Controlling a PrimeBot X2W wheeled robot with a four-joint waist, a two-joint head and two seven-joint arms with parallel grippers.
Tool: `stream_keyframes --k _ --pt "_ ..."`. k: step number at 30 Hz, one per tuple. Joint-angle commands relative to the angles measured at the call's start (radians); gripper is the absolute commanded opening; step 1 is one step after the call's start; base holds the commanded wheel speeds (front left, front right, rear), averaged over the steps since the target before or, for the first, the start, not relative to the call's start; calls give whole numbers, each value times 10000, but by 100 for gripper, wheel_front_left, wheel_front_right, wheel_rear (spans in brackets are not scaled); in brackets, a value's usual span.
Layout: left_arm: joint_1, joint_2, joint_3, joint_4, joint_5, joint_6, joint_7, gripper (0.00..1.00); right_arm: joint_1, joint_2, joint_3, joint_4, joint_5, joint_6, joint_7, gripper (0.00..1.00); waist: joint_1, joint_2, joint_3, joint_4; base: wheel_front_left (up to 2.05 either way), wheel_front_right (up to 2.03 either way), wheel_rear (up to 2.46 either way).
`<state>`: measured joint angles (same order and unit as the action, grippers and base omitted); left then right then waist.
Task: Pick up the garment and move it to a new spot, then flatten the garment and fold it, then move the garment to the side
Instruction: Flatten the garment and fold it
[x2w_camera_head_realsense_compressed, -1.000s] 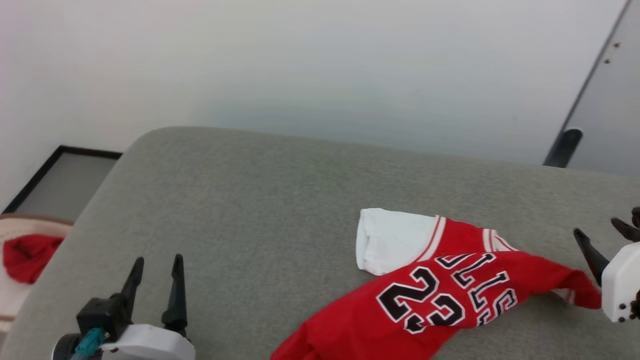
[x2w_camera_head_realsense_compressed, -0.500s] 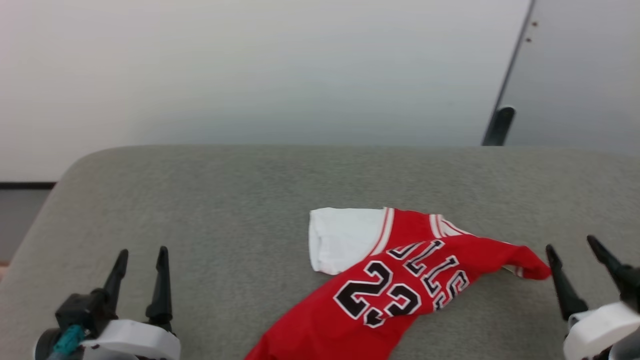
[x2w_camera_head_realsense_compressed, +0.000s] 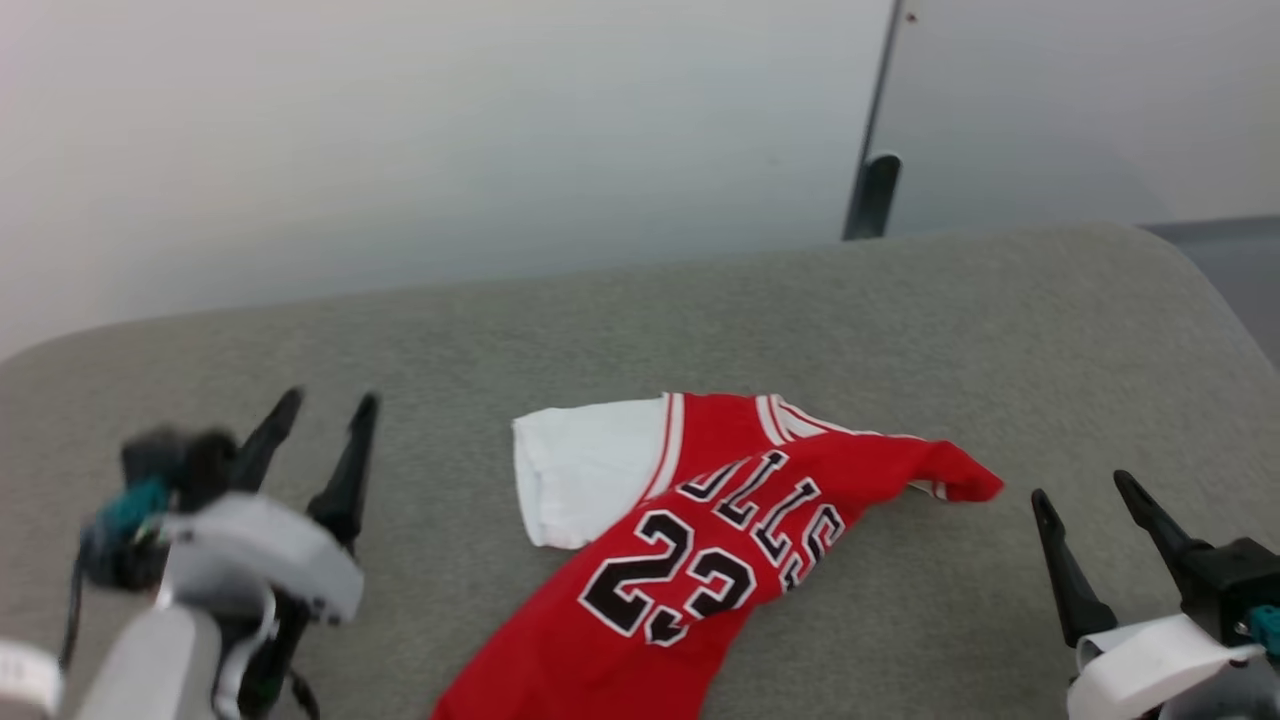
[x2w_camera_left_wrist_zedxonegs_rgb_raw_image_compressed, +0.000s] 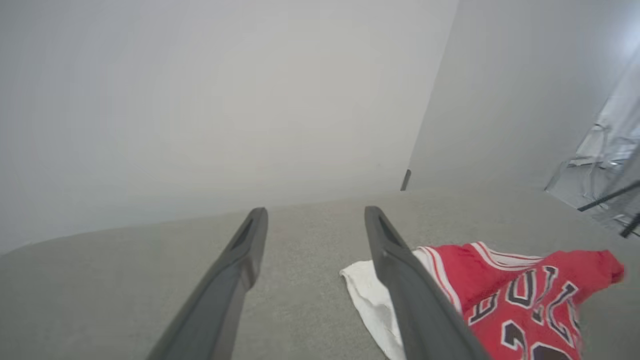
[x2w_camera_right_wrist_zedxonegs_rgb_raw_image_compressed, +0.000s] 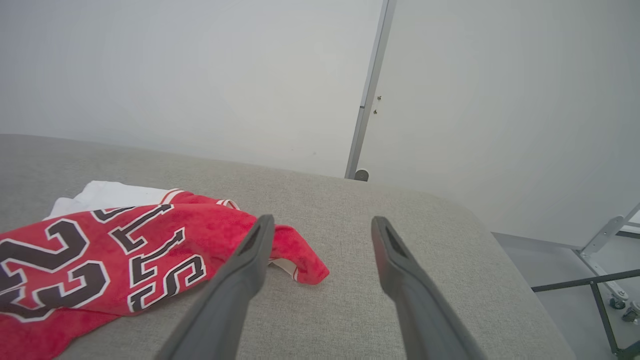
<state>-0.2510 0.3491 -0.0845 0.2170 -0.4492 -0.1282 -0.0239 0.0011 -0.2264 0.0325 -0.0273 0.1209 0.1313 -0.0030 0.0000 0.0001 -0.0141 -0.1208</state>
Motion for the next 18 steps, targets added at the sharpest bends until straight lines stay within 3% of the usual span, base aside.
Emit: stream_keyframes --k 1,8,13,18 --pt "-252 143 -247 -63 -328 -39 328 100 -151 24 23 -68 42 -10 14 100 0 -1 318 -394 0 0 0" --pt "-2062 1467 -1941 -131 -2076 -34 2904 100 -412 127 225 -238 133 -10 118 100 0 -1 1016 -1037 0 0 0" --pt "-3260 1987 -2912 507 -3067 -34 4944 100 -645 289 308 -228 208 -10 1 100 0 -1 1552 -1513 0 0 0" --pt "-4271 2293 -3395 1590 -3367 -34 6381 100 -809 467 361 -126 279 -10 -110 100 0 -1 2063 -1966 0 0 0"
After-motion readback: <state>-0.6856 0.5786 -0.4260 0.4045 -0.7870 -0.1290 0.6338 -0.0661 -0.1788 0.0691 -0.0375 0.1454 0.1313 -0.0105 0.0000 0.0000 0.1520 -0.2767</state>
